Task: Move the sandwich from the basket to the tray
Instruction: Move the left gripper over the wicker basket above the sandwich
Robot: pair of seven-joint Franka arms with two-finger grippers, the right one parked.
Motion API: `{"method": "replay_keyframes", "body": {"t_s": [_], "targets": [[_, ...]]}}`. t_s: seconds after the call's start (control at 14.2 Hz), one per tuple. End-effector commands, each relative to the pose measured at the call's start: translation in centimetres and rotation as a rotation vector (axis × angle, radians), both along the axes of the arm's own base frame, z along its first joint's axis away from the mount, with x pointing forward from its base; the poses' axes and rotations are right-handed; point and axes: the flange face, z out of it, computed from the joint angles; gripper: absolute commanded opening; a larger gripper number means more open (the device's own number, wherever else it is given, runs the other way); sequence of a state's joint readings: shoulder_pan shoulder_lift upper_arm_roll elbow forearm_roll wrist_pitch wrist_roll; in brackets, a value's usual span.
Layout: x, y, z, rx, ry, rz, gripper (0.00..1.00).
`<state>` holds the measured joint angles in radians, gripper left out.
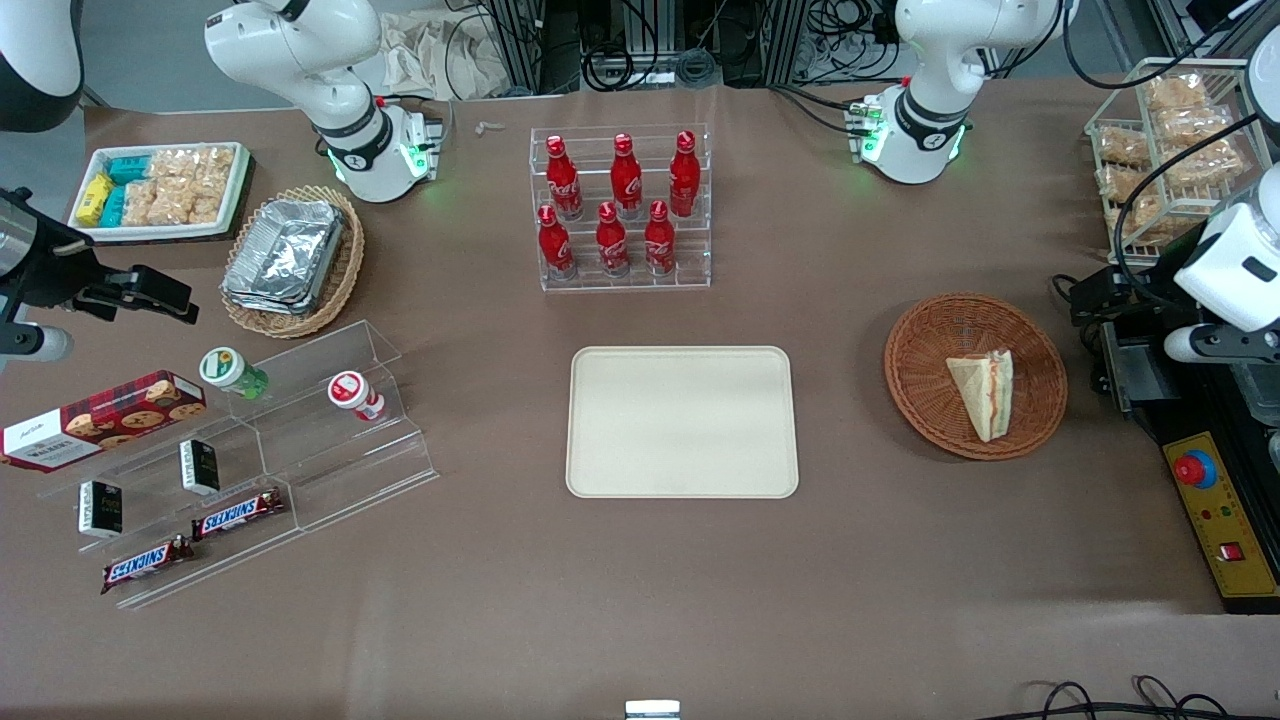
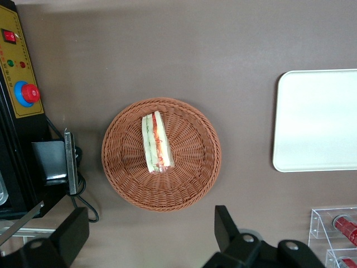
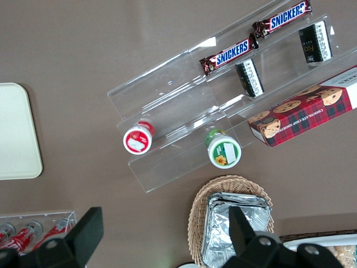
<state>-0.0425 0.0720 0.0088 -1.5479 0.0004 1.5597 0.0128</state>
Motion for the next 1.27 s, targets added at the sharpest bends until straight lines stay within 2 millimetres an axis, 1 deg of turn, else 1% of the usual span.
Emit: {"method": "replay_keyframes", "body": {"t_s": [0.0,0.28,0.42,0.63,0.7,0.84,1.05,1.12,1.2], "targets": [[0.6,0.2,0.5,0.009,-0.013,-0.012,1.0],[0.6,0.3,0.4,0.017,-0.012,-0.013,1.0],[0.5,0.3,-0.2,0.018,0.002,-0.01,1.0],[-0.2,1.0,-3.1,0.062,0.059,-0.005,1.0],[-0.2,1.1,-4.2,0.068,0.06,-0.006,1.0],[-1.1,1.2,-6.1,0.067,0.039,-0.007,1.0],[-3.1,3.2,-9.4,0.062,0.019,0.022,1.0],[-3.4,3.9,-10.5,0.058,0.019,0.037,1.0],[-3.6,4.2,-11.7,0.056,0.014,0.042,1.0]]}}
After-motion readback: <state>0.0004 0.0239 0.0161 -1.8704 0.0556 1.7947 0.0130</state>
